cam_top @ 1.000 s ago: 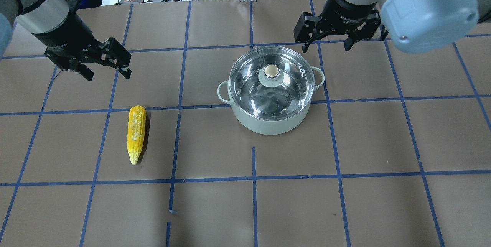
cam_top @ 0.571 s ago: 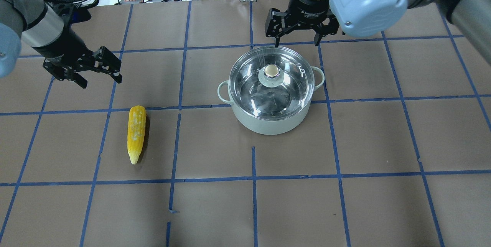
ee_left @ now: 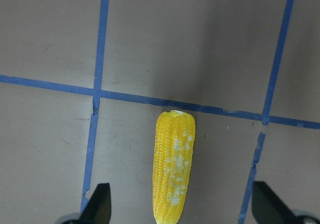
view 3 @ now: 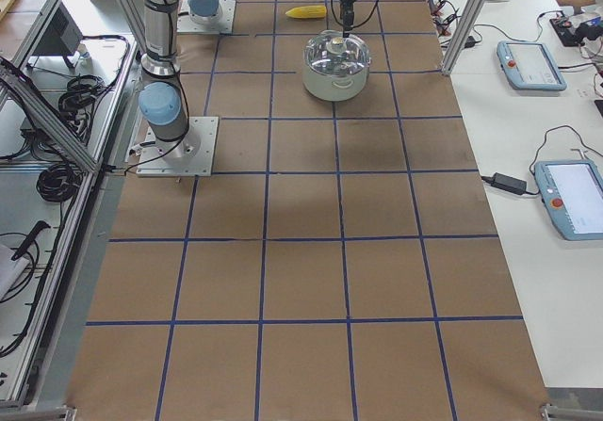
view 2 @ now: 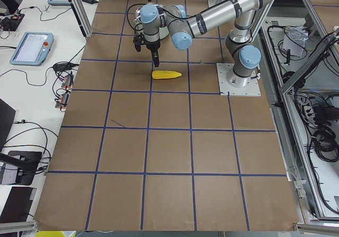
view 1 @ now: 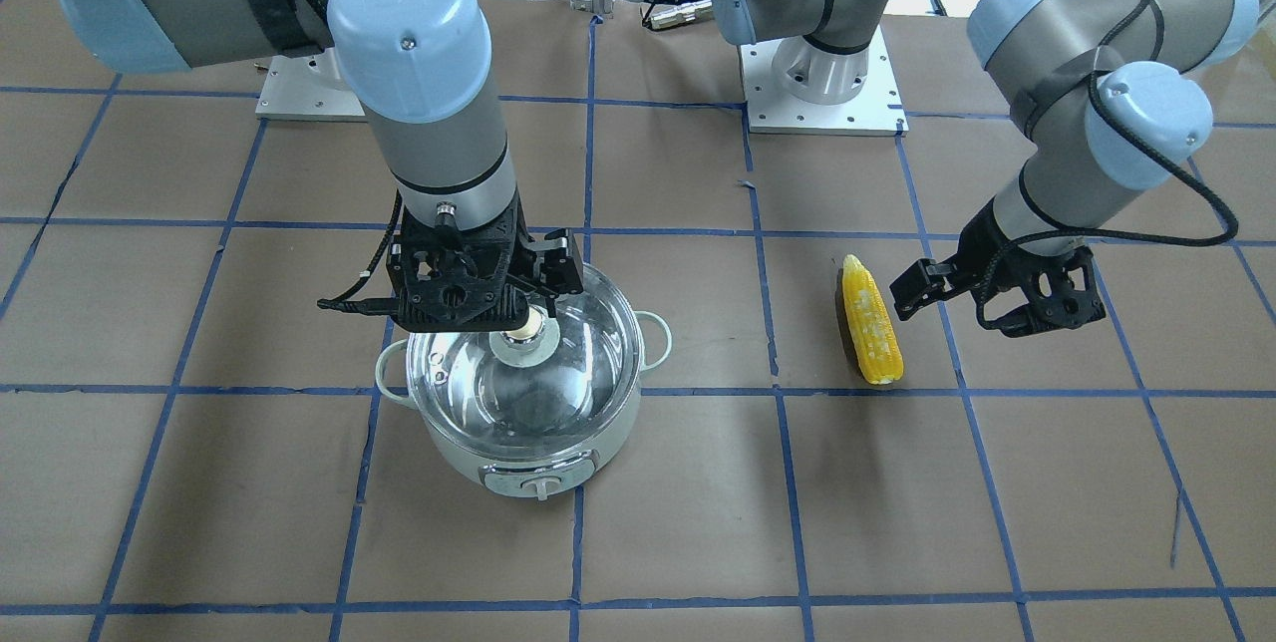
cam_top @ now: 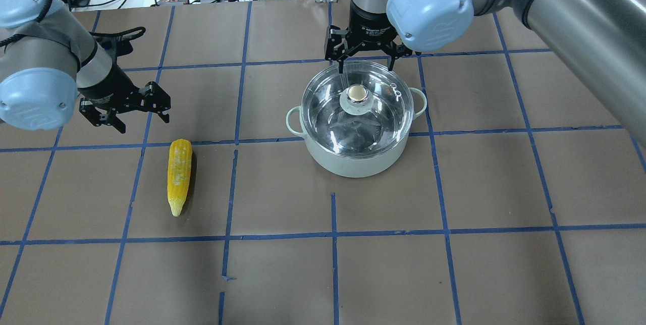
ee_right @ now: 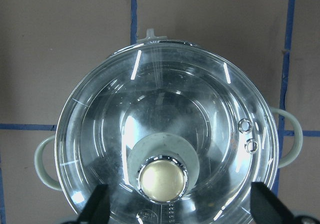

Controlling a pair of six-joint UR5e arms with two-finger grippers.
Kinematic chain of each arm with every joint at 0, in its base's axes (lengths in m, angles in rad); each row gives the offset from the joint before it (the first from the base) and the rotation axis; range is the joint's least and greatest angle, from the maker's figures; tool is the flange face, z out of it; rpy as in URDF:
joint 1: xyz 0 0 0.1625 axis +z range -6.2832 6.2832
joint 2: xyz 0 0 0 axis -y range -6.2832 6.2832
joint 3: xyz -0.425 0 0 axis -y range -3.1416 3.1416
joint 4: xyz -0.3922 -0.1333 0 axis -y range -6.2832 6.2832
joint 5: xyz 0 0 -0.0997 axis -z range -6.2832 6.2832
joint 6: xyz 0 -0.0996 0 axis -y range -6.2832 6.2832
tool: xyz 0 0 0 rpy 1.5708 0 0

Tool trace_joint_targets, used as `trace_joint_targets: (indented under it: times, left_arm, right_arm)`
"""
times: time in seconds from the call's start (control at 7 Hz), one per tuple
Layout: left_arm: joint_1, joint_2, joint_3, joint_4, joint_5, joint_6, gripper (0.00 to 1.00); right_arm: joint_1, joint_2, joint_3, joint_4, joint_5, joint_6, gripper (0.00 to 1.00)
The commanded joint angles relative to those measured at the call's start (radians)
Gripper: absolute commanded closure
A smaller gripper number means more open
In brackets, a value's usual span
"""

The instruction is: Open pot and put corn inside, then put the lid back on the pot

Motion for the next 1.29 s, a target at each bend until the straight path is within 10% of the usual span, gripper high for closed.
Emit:
trace_joint_targets:
  times: [0.0, 1.14]
  left_arm:
    - [-0.018, -0.006, -0.077, 0.054, -0.002, -0.038, 0.01]
    - [-0.016, -0.117, -0.297, 0.496, 0.001, 0.185, 0.0]
  right_arm:
    - [0.011, 0.007, 0.008, -0.012, 0.0, 0.05, 0.04]
    - [0.031, -0.004, 0.131, -0.205, -0.06, 0.061, 0.07]
